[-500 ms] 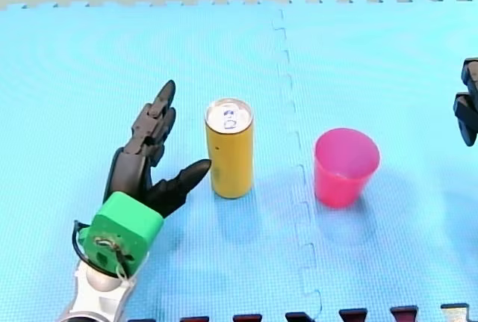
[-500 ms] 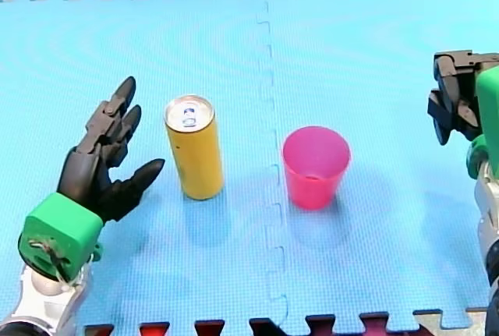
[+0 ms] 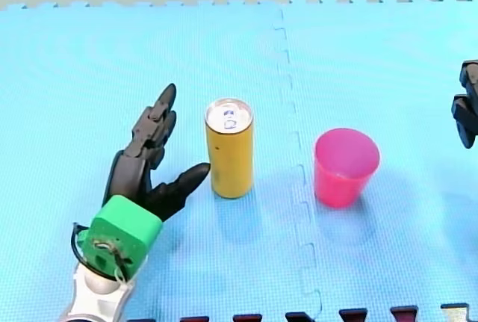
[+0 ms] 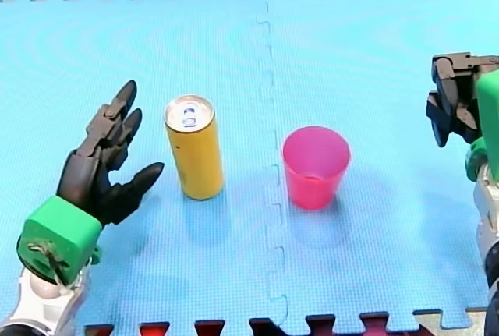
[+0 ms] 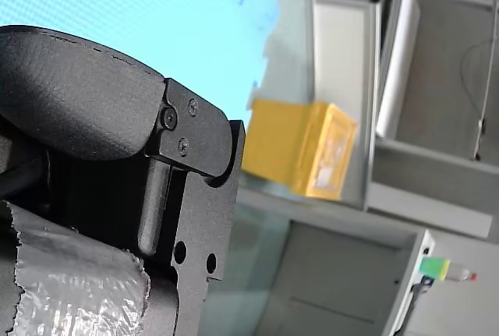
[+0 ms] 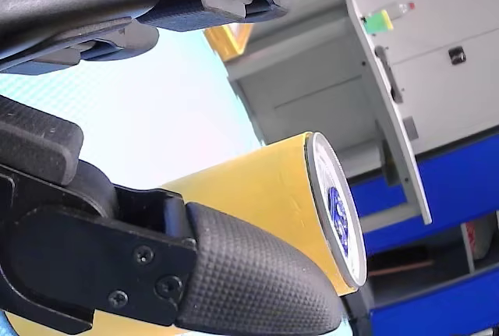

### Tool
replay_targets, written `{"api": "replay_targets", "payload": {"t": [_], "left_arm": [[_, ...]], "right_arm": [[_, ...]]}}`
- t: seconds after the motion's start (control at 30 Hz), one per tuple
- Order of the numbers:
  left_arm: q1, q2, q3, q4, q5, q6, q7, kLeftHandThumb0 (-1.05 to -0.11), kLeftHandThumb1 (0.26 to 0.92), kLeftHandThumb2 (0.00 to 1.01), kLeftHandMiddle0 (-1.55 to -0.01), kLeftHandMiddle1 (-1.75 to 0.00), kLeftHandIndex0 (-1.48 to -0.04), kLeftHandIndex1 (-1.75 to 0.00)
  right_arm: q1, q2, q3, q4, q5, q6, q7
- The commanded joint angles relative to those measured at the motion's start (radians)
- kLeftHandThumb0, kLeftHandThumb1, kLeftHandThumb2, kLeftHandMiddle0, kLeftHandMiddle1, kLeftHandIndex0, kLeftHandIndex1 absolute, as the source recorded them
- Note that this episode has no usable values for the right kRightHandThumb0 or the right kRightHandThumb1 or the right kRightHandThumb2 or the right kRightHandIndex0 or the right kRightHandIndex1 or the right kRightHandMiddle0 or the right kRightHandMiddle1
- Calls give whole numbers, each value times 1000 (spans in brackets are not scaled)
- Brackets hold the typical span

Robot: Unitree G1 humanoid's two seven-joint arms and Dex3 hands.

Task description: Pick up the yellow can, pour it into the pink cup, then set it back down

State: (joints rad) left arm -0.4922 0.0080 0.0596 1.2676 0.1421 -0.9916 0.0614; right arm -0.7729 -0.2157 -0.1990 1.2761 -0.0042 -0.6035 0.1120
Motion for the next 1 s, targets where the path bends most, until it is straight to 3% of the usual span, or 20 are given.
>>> {"api": "replay_targets", "payload": {"t": [0.0,0.73,0.97], "left_arm": [[5,4,-3,0,1,0,-2,-1048,921,146,-250,0,-203,-1],[18,1,9,-1,-38,36,-84,-1048,912,48,-228,0,-200,-1],[19,-16,44,4,-93,38,-143,-1048,834,2,-221,0,-202,-1]], "right_arm": [[1,-5,-3,0,5,-6,2],[3,-2,-8,2,6,-3,0],[2,-3,-12,3,8,2,2]]}}
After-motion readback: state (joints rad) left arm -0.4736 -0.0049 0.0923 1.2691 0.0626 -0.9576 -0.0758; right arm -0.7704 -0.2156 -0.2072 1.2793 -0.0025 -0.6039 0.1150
